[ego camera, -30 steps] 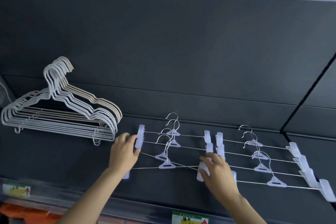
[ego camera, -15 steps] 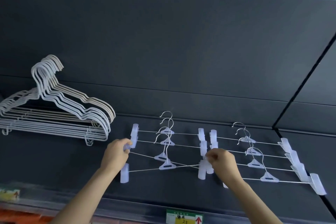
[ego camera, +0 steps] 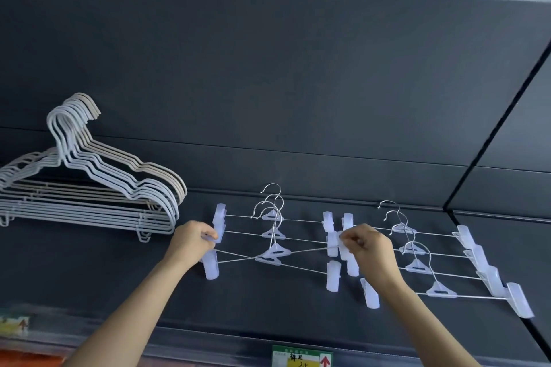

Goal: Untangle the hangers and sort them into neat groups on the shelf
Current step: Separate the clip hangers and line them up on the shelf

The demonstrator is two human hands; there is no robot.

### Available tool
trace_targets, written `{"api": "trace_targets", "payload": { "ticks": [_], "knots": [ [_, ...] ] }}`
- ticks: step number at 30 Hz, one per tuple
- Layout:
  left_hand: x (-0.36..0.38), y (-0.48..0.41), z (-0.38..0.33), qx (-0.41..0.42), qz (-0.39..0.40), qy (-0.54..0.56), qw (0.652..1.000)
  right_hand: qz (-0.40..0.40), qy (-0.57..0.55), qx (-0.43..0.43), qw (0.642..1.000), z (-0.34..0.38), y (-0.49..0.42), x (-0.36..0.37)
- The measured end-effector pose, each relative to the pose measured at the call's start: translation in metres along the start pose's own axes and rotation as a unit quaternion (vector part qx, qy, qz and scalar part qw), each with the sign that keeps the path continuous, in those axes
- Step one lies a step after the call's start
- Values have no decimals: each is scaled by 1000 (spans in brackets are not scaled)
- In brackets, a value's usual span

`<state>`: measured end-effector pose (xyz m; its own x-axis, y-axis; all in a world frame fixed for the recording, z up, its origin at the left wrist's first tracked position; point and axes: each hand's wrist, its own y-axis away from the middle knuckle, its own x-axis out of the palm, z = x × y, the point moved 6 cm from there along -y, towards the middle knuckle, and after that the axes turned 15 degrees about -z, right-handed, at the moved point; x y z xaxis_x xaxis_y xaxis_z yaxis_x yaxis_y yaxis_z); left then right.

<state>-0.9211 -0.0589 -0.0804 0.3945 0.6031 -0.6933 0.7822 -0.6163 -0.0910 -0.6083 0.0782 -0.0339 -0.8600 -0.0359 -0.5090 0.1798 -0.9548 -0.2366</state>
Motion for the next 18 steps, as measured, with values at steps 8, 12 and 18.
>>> {"api": "trace_targets", "payload": {
  "ticks": [8,12,18],
  "knots": [
    [5,-1,-10,-21,0,35,999,54,38,-29,997,0,18,7],
    [6,-1,-14,2,-4,23,1000,61,56,34,996,-28,36,12],
    [-7,25,-29,127,-60,-22,990,22,34,78,996,-37,45,16]
  ]
}}
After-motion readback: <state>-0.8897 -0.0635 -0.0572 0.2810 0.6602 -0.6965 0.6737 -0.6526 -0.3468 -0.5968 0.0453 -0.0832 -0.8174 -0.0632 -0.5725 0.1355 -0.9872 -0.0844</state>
